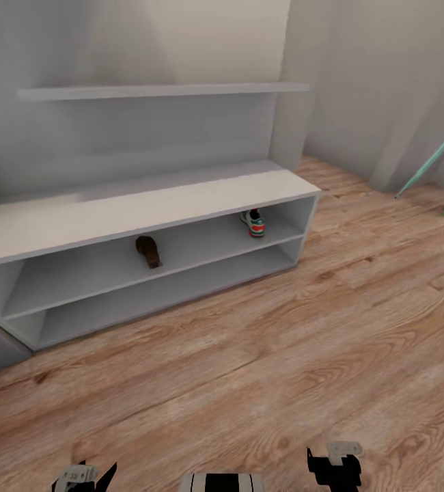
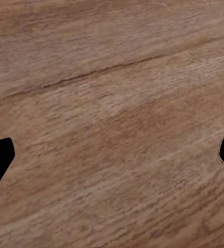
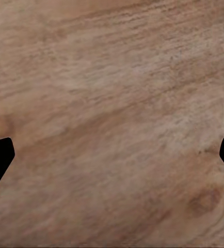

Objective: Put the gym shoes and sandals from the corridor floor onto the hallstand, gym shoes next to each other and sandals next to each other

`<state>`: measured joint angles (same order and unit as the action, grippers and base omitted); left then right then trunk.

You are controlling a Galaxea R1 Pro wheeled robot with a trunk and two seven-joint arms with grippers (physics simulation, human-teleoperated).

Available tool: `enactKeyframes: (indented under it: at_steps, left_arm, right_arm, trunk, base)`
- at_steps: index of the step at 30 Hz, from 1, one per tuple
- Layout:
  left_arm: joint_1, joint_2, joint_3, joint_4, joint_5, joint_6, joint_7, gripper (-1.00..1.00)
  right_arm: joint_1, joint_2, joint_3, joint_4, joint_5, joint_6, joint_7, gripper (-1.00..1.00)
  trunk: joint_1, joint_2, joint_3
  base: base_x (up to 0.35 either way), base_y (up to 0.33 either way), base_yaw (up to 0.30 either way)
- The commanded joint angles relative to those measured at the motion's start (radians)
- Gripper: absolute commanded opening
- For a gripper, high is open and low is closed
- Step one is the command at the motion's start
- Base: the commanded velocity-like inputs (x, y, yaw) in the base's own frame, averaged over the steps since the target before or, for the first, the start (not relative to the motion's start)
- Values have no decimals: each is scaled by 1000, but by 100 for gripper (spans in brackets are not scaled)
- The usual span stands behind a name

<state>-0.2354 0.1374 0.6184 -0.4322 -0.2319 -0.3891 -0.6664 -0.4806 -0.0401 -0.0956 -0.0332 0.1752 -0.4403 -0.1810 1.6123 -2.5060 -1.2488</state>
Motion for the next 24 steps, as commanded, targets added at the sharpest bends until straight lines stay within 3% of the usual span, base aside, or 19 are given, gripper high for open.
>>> enactKeyframes:
  at_steps: [1, 24]
  left_arm:
    - [-1, -1, 8, 0, -10, -5, -5, 100]
    - [-1, -1, 7, 6, -11, -9, -5, 100]
  right_arm:
    - [-1, 0, -8, 1, 11, -3, -3, 100]
    - [2, -1, -9, 3, 10, -30, -3, 100]
  trunk:
    - [0, 0, 0]
    - [0, 0, 5]
  base:
    - [0, 0, -291]
    - [0, 0, -295]
